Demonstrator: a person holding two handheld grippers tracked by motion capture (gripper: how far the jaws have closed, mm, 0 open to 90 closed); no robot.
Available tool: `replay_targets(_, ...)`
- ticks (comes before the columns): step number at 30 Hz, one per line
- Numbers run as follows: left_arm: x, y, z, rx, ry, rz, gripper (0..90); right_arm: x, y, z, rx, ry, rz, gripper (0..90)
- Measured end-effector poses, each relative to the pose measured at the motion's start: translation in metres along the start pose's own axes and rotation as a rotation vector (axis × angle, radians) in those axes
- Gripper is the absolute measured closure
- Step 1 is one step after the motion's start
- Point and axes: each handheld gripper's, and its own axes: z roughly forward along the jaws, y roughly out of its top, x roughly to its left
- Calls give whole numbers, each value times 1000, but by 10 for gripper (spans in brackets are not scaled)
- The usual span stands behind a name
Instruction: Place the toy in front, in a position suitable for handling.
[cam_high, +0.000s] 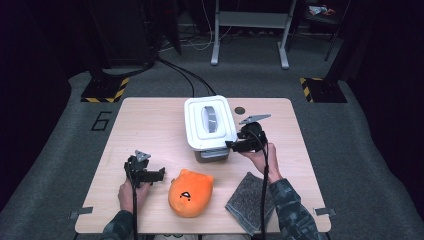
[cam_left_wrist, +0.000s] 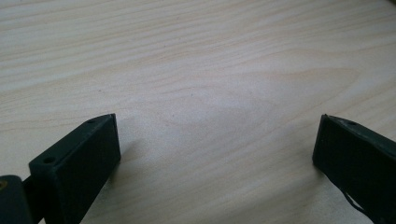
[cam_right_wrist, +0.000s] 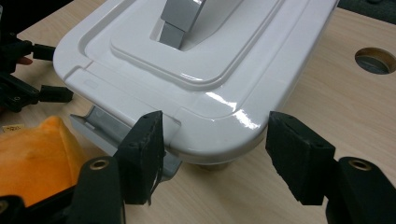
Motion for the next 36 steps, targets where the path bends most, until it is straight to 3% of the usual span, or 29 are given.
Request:
replay_targets(10,0,0,0,0,0,0,4,12,6,8,4,17,0,360)
replay_targets(24,0,0,0,1,0,0,4,29,18,25,3,45,-40,325)
replay_targets(26,0,0,0,1,0,0,4,27,15,19,-5,40,-42,264)
replay_targets(32,0,0,0,1,0,0,4,16,7,-4,-33,19,-20,192)
replay_targets(36,0,0,0,0,0,-1,4,4,-7,-24,-45,-26,-5,154)
